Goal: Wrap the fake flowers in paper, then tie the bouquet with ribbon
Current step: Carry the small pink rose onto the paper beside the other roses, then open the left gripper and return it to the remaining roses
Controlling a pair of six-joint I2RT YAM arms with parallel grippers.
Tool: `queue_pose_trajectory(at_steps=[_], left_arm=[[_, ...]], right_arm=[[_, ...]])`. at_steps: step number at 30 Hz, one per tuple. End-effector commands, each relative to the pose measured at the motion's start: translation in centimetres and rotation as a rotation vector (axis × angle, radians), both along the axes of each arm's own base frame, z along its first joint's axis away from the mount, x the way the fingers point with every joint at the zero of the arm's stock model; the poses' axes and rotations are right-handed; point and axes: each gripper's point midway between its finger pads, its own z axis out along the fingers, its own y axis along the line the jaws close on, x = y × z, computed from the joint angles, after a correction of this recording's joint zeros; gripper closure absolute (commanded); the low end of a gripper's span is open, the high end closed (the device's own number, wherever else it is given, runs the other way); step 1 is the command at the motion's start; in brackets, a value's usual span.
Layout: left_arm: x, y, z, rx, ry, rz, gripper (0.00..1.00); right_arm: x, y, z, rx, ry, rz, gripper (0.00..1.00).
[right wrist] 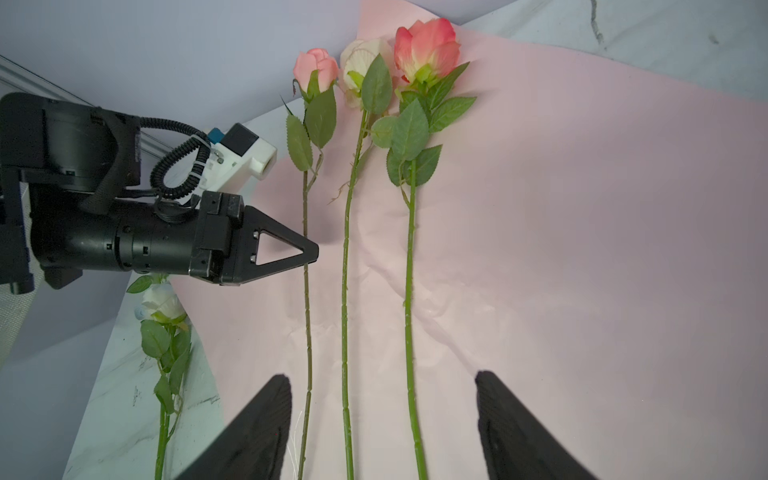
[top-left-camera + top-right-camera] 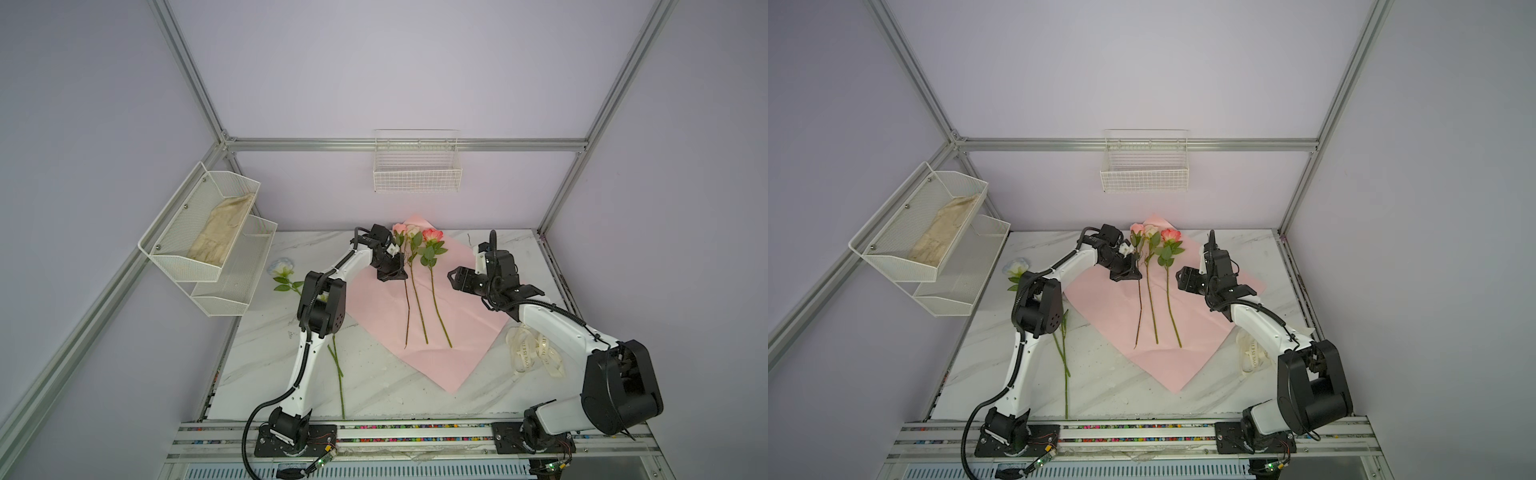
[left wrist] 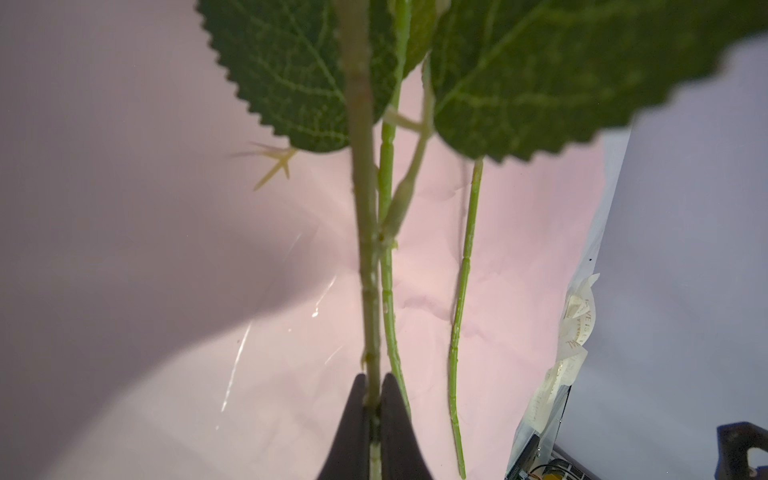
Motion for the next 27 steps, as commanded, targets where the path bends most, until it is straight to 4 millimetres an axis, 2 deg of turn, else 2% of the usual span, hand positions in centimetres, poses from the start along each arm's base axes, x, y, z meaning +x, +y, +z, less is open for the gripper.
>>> queue_pose_trajectory(at_steps=[1,4,8,10,14,17,22,27], left_arm=[[2.0,-0.9,3.9,-0.058,-0.085,0.009,0.91],[1.8,-0.8,3.2,-0.049,-0.063,0.02,0.78],[1.1,-0.6,3.3,-0.039,-0.059,0.017,0.74],[0.9,-0.5,4.0,-0.041,-0.07,0.013,0.73],[0.1,0.4,6.4,-0.008,-0.119,0.006,0.62],[-0.9,2.3,7.8,0.078,-0.172,0.022,0.53],[-3.1,5.1,9.3,0.165,-0.206,0.035,0.47],[-5.6,11.1,8.7,0.305,-0.19,0.134,0.51]], right_arm=[[0.4,0.0,0.2,0.017,-0.011,-0.001,0.28],[0.5,0.1,0.2,0.019,-0.01,0.001,0.28],[0.4,0.0,0.6,0.022,-0.016,-0.002,0.28],[0.3,0.0,0.8,0.024,-0.019,-0.003,0.28],[0.2,0.1,1.4,0.036,-0.028,-0.001,0.28],[0.1,0.2,1.9,0.046,-0.039,0.002,0.28],[0.0,0.5,2.3,0.065,-0.044,0.015,0.28],[-0.6,2.4,3.2,0.158,-0.048,0.092,0.28]])
